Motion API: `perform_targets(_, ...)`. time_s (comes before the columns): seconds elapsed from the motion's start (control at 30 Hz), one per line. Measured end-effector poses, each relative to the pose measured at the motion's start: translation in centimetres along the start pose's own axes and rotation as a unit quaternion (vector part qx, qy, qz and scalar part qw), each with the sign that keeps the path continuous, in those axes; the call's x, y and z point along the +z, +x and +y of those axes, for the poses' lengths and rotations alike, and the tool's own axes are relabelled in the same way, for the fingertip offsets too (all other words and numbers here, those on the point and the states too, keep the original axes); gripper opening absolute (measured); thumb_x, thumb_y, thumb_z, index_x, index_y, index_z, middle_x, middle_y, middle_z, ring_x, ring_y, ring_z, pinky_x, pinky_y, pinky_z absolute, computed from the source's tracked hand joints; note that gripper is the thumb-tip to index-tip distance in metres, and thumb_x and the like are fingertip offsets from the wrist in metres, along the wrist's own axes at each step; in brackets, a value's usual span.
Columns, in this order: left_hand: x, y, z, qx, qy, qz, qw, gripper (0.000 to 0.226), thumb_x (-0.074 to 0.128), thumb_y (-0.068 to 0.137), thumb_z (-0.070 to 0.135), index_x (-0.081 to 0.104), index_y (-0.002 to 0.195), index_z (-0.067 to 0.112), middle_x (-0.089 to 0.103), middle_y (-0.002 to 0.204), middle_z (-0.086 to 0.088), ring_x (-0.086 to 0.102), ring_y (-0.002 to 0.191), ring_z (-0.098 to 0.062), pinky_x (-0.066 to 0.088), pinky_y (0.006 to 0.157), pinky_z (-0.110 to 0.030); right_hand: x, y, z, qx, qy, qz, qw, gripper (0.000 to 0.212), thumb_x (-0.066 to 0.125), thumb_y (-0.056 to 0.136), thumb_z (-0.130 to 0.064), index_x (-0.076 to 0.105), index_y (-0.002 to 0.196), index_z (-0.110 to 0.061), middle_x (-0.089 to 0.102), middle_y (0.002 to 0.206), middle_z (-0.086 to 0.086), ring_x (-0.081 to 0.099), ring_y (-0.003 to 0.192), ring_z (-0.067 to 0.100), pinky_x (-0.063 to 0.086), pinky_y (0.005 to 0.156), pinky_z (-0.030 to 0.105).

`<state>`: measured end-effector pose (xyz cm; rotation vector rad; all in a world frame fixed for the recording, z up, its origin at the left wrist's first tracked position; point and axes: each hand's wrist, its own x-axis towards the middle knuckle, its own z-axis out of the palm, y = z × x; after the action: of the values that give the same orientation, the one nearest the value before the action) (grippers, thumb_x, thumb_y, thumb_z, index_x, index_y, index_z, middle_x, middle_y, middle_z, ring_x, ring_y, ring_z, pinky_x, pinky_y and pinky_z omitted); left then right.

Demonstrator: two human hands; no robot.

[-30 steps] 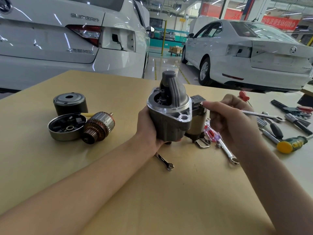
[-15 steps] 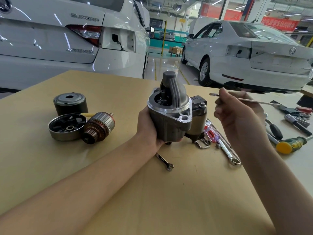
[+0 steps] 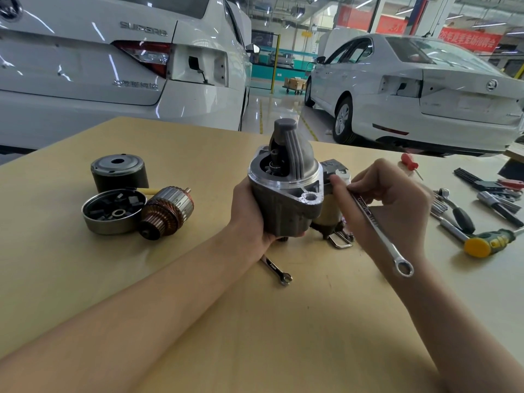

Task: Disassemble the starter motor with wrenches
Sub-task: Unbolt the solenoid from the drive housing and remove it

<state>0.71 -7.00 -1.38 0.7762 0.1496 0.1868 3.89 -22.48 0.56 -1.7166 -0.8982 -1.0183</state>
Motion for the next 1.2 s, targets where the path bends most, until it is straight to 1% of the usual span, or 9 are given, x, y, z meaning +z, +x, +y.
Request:
perform_targets(0.5,0.1,-0.1,0.0,0.0,0.019,0.013,1.0,0.042,0.037,0.096,0.04,0.071,0.097,0.014,0.076,0.084,-0.005,0.073,0.067,-0.019,0.058,0.054,-0.03,0.6,-0.4,-0.5,-0.079,-0.079,-0.004,0.994,0.035,0.07,0.082,0.001,0.045,0.057,0.0,0.045,0.046,0.008,0.043,0.039,0.025,0.032,0.042,0.028)
perform_targets(0.6,0.1,0.0,0.0,0.006,0.022,0.014,1.0,0.044,0.035,0.097,0.039,0.072,0.097,0.014,0.076,0.086,-0.006,0.073,0.068,-0.019,0.059,0.055,-0.03,0.7,-0.3,-0.6,-0.011,-0.031,-0.009,0.999,0.032,0.071,0.081,-0.002,0.048,0.059,0.0,0.049,0.049,0.008,0.047,0.043,0.024,0.037,0.043,0.026)
perform_targets(0.67,0.0,0.0,0.0,0.005,0.015,0.009,1.0,0.048,0.035,0.098,0.038,0.075,0.087,0.015,0.076,0.084,-0.006,0.073,0.067,-0.019,0.059,0.054,-0.03,0.3,0.2,-0.5,0.098,0.072,-0.01,0.993,0.032,0.073,0.079,-0.006,0.048,0.059,-0.008,0.051,0.049,0.007,0.051,0.043,0.026,0.04,0.04,0.029)
perform_targets(0.73,0.1,0.0,0.0,-0.001,0.016,0.014,1.0,0.046,0.036,0.097,0.038,0.074,0.086,0.016,0.076,0.08,-0.005,0.073,0.065,-0.018,0.059,0.054,-0.03,-0.2,1.0,-0.2,0.234,0.211,-0.027,0.949,0.037,0.074,0.077,-0.004,0.047,0.055,-0.017,0.054,0.048,0.002,0.05,0.04,0.024,0.038,0.037,0.025)
perform_targets(0.83,0.2,-0.1,0.2,-0.006,0.02,0.023,1.0,0.041,0.037,0.096,0.037,0.072,0.097,0.015,0.076,0.08,-0.004,0.072,0.063,-0.018,0.06,0.054,-0.032,-0.6,1.9,0.1,0.416,0.398,-0.078,0.814,0.03,0.07,0.07,0.002,0.051,0.059,-0.019,0.056,0.051,0.002,0.045,0.038,0.011,0.036,0.038,0.018)
perform_targets(0.9,0.3,-0.2,0.3,-0.01,0.02,0.026,0.999,0.042,0.037,0.096,0.037,0.071,0.105,0.013,0.075,0.082,-0.005,0.072,0.064,-0.019,0.06,0.055,-0.032,-0.7,2.1,0.3,0.481,0.462,-0.097,0.739,0.02,0.066,0.065,-0.004,0.051,0.07,-0.016,0.055,0.055,0.0,0.043,0.039,0.005,0.037,0.039,0.013)
perform_targets(0.97,0.3,-0.2,0.3,-0.014,0.023,0.031,0.999,0.043,0.037,0.096,0.038,0.07,0.109,0.013,0.075,0.084,-0.005,0.072,0.065,-0.019,0.059,0.055,-0.031,-0.8,2.3,0.5,0.505,0.491,-0.106,0.701,0.02,0.063,0.066,-0.006,0.049,0.077,-0.015,0.052,0.058,-0.001,0.043,0.041,0.003,0.038,0.04,0.012)
perform_targets(1.1,0.3,-0.2,0.3,-0.016,0.034,0.04,0.998,0.045,0.036,0.096,0.038,0.07,0.11,0.013,0.075,0.083,-0.005,0.071,0.063,-0.02,0.058,0.052,-0.031,-0.9,2.4,1.1,0.498,0.455,-0.036,0.737,0.007,0.056,0.084,-0.004,0.054,0.082,-0.011,0.057,0.058,0.0,0.051,0.046,0.007,0.045,0.046,0.016)
perform_targets(1.2,0.2,-0.3,0.3,-0.015,0.037,0.04,0.998,0.044,0.036,0.096,0.038,0.071,0.106,0.015,0.075,0.084,-0.005,0.072,0.066,-0.02,0.059,0.055,-0.032,-1.2,2.5,1.0,0.447,0.411,0.043,0.794,0.031,0.042,0.097,-0.013,0.059,0.072,-0.01,0.061,0.061,0.001,0.06,0.059,0.014,0.051,0.062,0.026)
